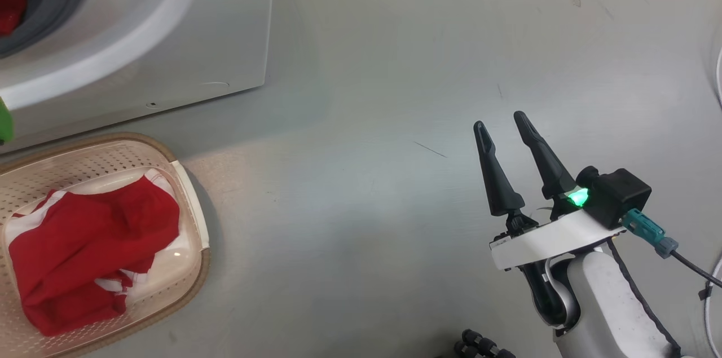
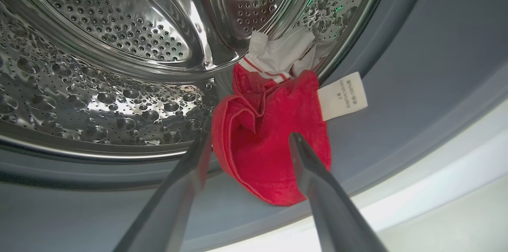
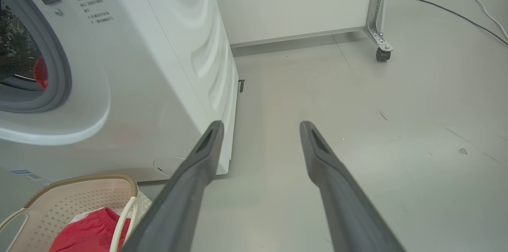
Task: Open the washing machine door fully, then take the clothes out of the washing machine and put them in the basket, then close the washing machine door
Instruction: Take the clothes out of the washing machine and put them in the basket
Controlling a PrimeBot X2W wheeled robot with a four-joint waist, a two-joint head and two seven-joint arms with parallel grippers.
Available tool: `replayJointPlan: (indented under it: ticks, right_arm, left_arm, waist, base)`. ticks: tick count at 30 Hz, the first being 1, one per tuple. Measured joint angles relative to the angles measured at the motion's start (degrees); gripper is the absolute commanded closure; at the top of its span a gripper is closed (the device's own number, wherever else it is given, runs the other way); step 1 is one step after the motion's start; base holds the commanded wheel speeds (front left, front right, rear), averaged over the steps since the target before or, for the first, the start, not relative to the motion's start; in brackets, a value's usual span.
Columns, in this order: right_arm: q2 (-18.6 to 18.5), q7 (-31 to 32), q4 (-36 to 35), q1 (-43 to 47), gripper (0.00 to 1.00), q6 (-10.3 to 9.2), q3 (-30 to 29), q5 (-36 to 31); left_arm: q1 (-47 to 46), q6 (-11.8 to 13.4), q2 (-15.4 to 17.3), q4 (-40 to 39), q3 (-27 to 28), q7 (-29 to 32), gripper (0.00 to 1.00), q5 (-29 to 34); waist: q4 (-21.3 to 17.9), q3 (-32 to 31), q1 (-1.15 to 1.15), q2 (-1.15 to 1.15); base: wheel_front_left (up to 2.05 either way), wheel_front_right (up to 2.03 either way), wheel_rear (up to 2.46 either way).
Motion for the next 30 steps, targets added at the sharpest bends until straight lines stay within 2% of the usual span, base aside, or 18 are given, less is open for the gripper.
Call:
replayJointPlan:
  ticks: [8, 21, 30]
  right_arm:
    - [0.04, 0.00, -0.68, -1.03, 0.00, -0.02, -0.27, 0.70]
    - [0.07, 0.00, -1.12, -1.40, 0.00, -0.09, 0.29, 1.16]
    - [0.09, 0.00, -1.45, -2.07, 0.00, -0.19, 0.71, 1.26]
  left_arm:
    - [-4.33, 0.08, 0.88, 4.05, 0.58, 2.78, 0.00, -0.34]
    - [-11.35, 0.60, 1.18, 9.68, 0.26, 6.46, 0.00, -0.32]
    - [-15.02, 0.93, 2.50, 13.04, -1.31, 8.25, 0.00, 1.59]
  waist:
    - [-1.90, 1.43, 0.00, 0.00]
    - [-2.61, 2.80, 0.00, 0.00]
    - [-3.06, 3.83, 0.00, 0.00]
  base:
    - [0.00, 0.00, 0.00]
    - [0.00, 0.00, 0.00]
    - [0.00, 0.00, 0.00]
